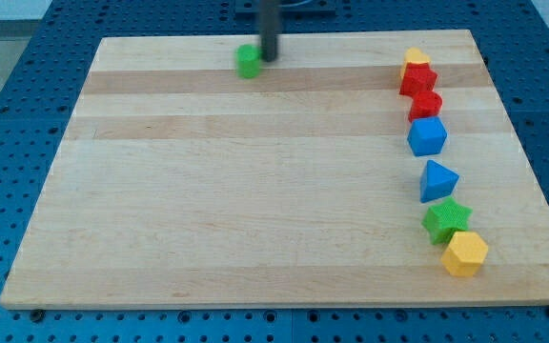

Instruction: Slide the heart diagonally top left to the red circle

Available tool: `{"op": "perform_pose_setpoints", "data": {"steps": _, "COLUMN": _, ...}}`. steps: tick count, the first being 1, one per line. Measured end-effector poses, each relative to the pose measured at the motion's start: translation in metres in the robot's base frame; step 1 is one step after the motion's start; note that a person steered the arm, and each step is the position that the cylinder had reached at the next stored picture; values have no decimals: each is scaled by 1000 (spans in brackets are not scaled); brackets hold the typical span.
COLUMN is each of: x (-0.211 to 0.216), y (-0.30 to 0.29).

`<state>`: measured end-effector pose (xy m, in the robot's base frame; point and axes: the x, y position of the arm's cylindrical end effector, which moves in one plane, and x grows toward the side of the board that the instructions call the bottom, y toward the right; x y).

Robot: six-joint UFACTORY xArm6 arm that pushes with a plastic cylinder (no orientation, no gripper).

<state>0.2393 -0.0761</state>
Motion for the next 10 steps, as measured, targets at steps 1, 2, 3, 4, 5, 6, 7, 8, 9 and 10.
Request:
{"op": "perform_pose_setpoints", "data": {"steps": 1, "x": -10, "y": -15}}
{"op": "perform_pose_setpoints", "data": {"steps": 2, "x": -46, "y": 70}}
{"op": "perform_pose_setpoints", "data": {"steps": 3, "x": -46, "y": 162}}
{"op": "perform_pose_setpoints", "data": {"steps": 4, "x": -47, "y": 269}}
{"op": "perform_pose_setpoints", "data": {"steps": 5, "x": -24, "y": 319}}
{"op": "perform_pose_setpoints", "data": {"steps": 6, "x": 19, "y": 320}}
{"op": "perform_pose_setpoints", "data": {"steps": 7, "x": 18, "y": 315}}
{"op": "perform_pose_setpoints", "data": {"steps": 8, "x": 33, "y": 323}}
{"op": "perform_pose_setpoints", "data": {"steps": 9, "x": 32, "y": 261}}
{"op": "perform_pose_setpoints", "data": {"steps": 10, "x": 32, "y": 191}}
